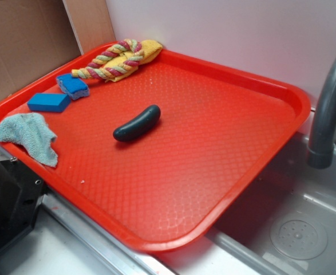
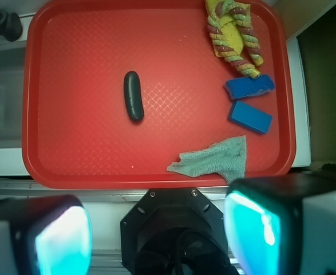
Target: Grab the blue cloth.
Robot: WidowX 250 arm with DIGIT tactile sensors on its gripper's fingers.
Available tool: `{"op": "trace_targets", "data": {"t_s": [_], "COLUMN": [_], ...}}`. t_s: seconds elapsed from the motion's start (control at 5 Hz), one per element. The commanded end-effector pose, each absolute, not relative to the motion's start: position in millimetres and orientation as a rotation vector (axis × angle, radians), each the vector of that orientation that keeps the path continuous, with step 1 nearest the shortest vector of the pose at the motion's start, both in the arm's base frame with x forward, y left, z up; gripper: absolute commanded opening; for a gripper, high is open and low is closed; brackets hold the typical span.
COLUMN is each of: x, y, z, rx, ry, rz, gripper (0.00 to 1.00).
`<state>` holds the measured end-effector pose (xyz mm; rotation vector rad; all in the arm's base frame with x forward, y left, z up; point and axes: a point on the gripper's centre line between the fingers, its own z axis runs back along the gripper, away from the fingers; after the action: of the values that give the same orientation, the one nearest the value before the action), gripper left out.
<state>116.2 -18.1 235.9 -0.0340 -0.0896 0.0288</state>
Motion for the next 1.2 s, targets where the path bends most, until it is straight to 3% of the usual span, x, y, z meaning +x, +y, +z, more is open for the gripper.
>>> {"op": "trace_targets", "data": {"t_s": [0.0,0.2,0.6,0.8,1.0], "x": [116.2,117.7,118.3,105.2,96.4], "y": [-18.1,10.7,40.2,53.8,72.1], "z": [235.9,194.6,123.5,101.3,81.0], "rx": [-0.034,0.065,0.202,0.132,0.031], "ry": [-0.09,-0.023,-0.074,-0.136,-0.179], "rz": [0.029,0.212,0.713,0.908,0.847], "gripper": [1.0,1.0,1.0,1.0,1.0]}}
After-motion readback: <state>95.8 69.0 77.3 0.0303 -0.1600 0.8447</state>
